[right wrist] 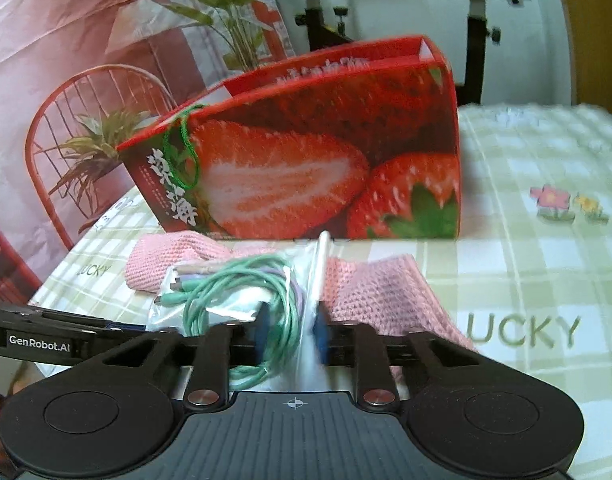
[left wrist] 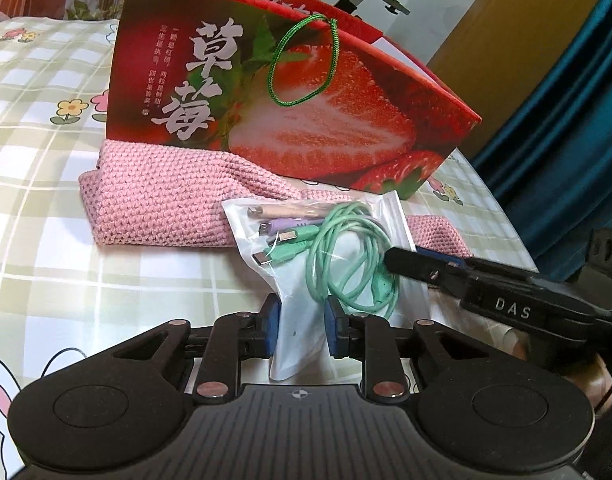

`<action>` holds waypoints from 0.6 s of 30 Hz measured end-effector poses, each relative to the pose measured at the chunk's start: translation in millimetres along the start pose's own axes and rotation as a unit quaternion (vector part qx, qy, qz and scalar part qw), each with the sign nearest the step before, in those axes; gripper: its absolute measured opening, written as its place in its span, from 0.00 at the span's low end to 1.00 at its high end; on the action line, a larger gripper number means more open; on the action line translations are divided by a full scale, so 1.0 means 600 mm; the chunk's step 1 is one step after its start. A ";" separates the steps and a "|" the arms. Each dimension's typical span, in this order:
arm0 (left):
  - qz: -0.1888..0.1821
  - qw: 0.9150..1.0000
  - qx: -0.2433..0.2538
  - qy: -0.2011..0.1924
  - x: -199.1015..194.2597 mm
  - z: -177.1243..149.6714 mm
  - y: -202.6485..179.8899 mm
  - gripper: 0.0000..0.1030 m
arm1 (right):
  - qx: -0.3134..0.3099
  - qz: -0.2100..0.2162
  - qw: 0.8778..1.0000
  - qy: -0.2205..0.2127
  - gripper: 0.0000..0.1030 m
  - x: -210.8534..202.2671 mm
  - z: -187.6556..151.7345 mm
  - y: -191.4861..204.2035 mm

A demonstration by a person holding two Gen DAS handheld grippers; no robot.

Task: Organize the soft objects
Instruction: 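Carry the cable bag into the red box and open both grippers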

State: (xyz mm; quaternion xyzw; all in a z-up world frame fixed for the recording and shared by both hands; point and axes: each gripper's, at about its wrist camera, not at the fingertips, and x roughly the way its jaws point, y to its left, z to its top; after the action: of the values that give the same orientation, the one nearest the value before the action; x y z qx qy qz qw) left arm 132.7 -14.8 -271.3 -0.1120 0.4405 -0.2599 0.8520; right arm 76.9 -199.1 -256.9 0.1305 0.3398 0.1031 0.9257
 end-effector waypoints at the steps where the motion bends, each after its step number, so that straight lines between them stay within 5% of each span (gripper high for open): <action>1: 0.002 1.000 0.000 -0.003 -0.003 0.000 -0.001 0.22 | -0.008 -0.001 1.000 -0.004 0.09 -0.004 0.004 0.004; 11: -0.020 0.997 0.018 -0.065 -0.068 0.019 -0.021 0.21 | -0.021 0.018 0.997 -0.070 0.05 -0.068 0.039 0.021; 18: -0.039 0.990 0.055 -0.121 -0.131 0.084 -0.056 0.21 | -0.039 0.032 0.991 -0.127 0.05 -0.113 0.112 0.034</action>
State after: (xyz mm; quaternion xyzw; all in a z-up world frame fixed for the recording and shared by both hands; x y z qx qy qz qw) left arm 124.4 -2.5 -173.5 -0.1127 0.3151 -0.3008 0.8930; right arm 68.5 -210.0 -160.2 0.1175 0.2108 0.1283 0.9619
